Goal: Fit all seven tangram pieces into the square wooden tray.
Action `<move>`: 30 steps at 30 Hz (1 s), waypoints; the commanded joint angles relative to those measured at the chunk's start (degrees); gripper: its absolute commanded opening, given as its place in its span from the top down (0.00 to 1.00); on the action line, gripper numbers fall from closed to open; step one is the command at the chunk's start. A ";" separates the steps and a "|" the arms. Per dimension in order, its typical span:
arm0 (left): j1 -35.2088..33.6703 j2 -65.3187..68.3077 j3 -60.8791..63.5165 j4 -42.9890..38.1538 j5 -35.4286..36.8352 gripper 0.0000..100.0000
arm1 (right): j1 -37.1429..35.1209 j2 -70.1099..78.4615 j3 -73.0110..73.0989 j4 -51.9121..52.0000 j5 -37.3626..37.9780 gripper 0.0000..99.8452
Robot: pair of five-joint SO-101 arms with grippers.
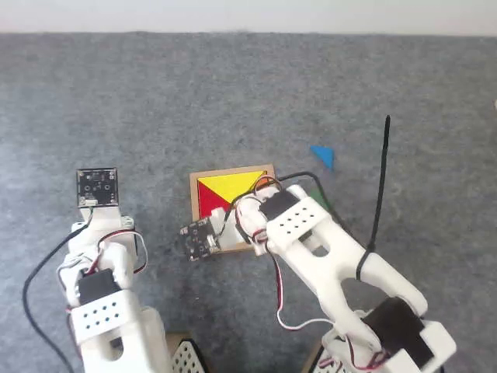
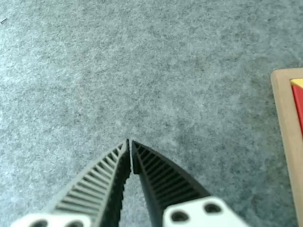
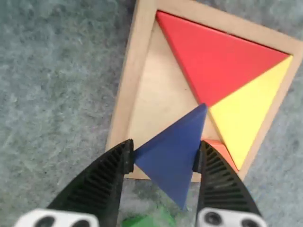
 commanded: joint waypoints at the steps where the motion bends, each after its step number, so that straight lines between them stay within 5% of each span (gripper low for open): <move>1: -0.18 0.18 -2.51 -0.09 -0.70 0.99 | -0.40 -0.31 -0.18 -1.36 1.14 0.85; 12: -0.18 0.18 -2.51 -0.18 -0.70 0.99 | 1.19 11.38 -5.19 -0.84 2.99 0.67; 21: -0.18 0.18 -2.07 -0.97 -0.70 0.99 | 2.51 -0.75 -5.54 5.93 2.73 0.66; 30: -0.18 0.18 -2.07 -0.97 -0.70 0.99 | 3.65 -13.14 -0.53 6.46 -10.55 0.66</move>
